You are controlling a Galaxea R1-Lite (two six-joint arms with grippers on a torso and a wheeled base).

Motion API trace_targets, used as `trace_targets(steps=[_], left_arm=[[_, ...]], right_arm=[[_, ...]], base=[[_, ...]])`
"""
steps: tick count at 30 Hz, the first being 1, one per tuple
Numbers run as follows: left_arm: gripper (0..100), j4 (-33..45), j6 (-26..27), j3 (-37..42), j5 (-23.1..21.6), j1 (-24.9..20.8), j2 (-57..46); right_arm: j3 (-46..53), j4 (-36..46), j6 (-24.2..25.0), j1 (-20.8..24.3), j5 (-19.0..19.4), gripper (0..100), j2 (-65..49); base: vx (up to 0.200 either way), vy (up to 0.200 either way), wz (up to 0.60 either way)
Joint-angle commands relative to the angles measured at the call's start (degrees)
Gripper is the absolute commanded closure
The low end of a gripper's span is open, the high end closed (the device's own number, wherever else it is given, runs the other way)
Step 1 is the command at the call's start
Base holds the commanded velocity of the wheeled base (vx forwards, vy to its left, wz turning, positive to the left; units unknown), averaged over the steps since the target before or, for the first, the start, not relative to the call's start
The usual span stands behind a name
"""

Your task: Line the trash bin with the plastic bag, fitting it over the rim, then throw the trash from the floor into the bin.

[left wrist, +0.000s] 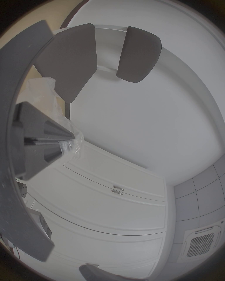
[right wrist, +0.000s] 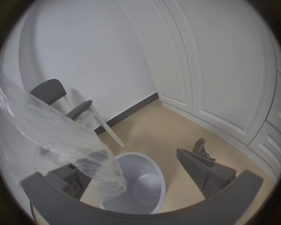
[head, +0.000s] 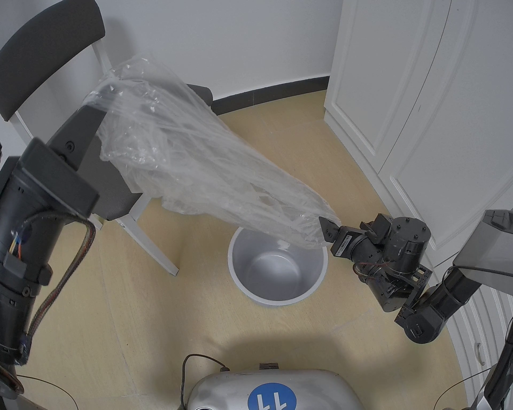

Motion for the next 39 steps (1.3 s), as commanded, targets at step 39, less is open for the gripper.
trace_targets(steps=[39], left_arm=[[100,-0.1,0.0,0.1,-0.2,-0.7,-0.2]], right_arm=[[9.6,0.0,14.1,-2.0,24.6,0,-0.4]], base=[[0.0,0.0,0.0]])
